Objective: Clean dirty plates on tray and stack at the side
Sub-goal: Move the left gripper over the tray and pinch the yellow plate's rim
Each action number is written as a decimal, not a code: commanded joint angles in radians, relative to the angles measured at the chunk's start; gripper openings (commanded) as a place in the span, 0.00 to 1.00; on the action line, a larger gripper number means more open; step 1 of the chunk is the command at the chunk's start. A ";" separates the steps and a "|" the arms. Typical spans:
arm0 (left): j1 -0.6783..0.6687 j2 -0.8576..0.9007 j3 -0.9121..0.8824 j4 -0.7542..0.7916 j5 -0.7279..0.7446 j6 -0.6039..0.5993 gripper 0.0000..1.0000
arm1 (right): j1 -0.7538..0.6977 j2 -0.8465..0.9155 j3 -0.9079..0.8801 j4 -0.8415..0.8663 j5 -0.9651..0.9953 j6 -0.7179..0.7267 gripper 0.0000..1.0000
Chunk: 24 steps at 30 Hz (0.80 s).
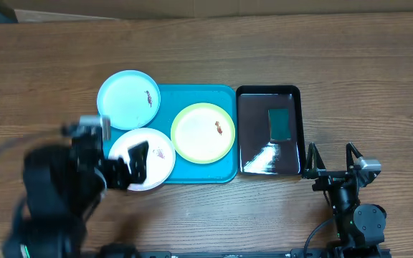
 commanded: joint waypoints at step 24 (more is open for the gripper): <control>-0.268 0.857 0.074 0.071 -0.173 -0.244 0.43 | -0.002 -0.010 -0.010 0.005 0.000 0.001 1.00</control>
